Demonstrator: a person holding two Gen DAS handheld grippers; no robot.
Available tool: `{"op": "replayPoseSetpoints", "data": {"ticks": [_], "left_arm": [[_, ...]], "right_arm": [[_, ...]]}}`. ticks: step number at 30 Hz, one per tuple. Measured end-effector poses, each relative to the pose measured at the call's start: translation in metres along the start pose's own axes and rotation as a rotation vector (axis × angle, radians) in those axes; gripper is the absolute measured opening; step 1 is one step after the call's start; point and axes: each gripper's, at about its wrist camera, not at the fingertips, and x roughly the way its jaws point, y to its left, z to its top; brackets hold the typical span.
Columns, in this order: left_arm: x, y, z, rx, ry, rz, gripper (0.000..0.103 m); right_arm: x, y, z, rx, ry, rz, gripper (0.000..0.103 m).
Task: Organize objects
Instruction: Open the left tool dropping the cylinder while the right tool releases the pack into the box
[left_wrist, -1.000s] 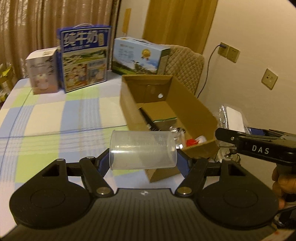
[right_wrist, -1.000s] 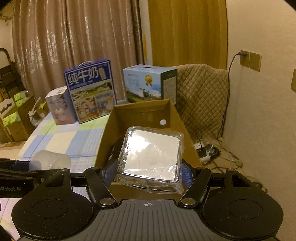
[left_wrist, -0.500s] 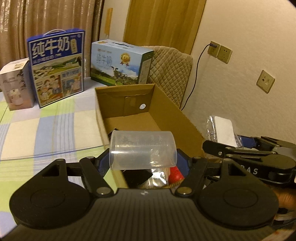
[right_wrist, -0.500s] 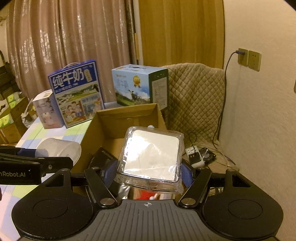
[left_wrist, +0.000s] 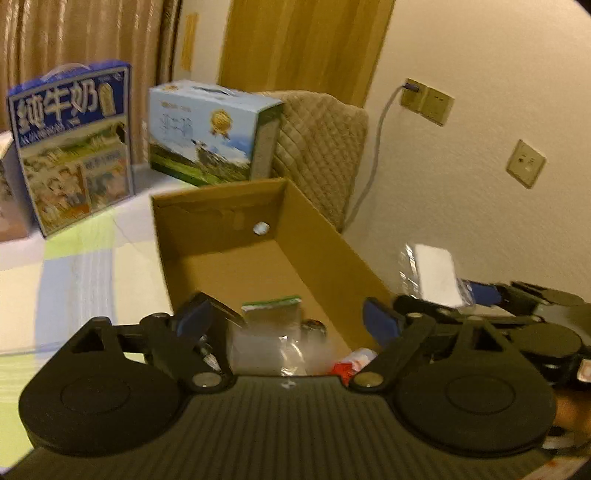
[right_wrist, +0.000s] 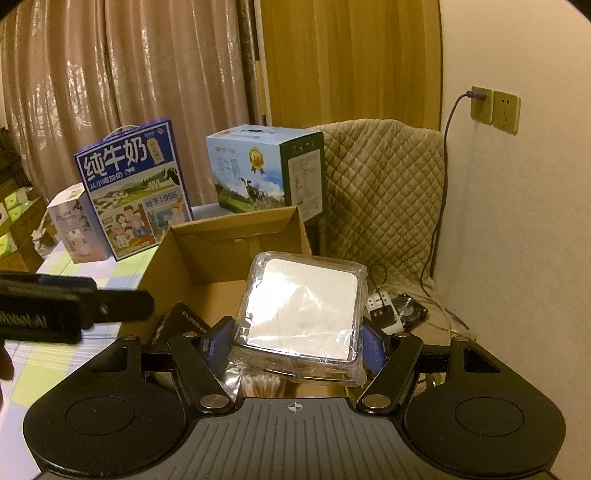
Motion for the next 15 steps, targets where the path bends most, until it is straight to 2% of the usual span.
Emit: {"op": "replayPoseSetpoints", "data": {"ticks": [7,15], "left_arm": [[-0.01,0.018,-0.006,-0.033,-0.01,0.039,0.086],[-0.024,0.033,-0.029,-0.084,0.006,0.056,0.086]], "right_arm": [[0.001,0.006,-0.002,0.001,0.007,0.019,0.067],[-0.004,0.02,-0.002,-0.015,0.011,0.044,0.067]]}}
